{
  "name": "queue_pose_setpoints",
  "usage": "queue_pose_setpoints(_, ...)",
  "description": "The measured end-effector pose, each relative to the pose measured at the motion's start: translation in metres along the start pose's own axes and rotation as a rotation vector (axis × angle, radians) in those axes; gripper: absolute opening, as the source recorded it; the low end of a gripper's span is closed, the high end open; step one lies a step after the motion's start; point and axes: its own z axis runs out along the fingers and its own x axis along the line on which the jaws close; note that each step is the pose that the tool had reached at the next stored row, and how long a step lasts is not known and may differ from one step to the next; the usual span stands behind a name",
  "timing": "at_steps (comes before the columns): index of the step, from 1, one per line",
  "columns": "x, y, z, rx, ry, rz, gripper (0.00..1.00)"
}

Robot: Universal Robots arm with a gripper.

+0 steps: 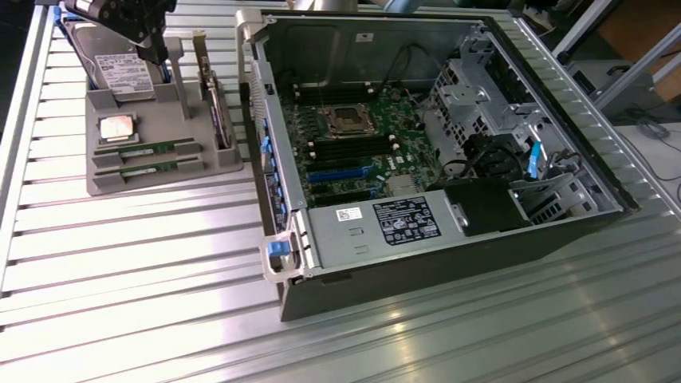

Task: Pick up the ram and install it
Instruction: 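Pick up the ram and move it above insertion slot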

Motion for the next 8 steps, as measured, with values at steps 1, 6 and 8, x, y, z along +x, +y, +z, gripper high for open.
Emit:
queue_pose_setpoints(1,0.0,0.0,0.0,-0.0001,0.0002,-0.004,0.1)
queue_pose_setpoints(6,0.0,0.0,0.0,-0.0009,0.0016,-0.036,0.1)
queue_pose_setpoints(8,0.0,0.0,0.0,-0.0011,0.002,-0.044,0.1)
